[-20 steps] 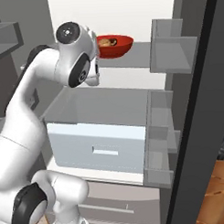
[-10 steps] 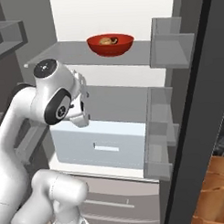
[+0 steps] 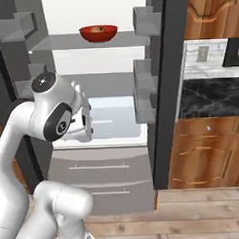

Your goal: Place the bowl with the onion and sweet potato on the top shelf of the fridge. Place the bowl with the chicken drumsticks on the second highest shelf of the fridge.

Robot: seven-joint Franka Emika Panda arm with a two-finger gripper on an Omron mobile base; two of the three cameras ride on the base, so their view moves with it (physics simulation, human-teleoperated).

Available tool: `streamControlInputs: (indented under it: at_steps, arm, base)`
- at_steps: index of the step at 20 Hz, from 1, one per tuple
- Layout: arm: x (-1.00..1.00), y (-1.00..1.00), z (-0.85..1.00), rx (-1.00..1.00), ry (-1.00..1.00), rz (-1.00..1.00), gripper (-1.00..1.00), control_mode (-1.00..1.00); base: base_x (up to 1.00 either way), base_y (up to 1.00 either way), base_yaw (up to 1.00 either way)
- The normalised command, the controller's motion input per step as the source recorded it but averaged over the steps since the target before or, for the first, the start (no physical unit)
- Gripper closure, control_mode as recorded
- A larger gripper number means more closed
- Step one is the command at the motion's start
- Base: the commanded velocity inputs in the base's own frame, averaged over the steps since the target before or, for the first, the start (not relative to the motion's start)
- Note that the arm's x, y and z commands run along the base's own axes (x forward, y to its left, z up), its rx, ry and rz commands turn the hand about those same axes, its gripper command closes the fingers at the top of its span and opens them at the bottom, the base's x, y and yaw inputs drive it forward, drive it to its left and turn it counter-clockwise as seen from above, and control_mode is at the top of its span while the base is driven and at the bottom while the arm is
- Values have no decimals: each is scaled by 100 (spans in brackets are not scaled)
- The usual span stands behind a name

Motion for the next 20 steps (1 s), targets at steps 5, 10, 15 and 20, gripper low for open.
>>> streamControlInputs:
  at_steps: [5,10,15,20]
  arm:
    - [0,0,0,0,0,0,-100,100]
    - [0,0,0,0,0,0,-100,100]
    - [0,0,0,0,0,0,-100,100]
    - [0,0,0,0,0,0,-100,100]
  base:
    - [-68,0,-80]
    - [-11,-46,-76]
    - [33,-100,-55]
    - [76,-87,-45]
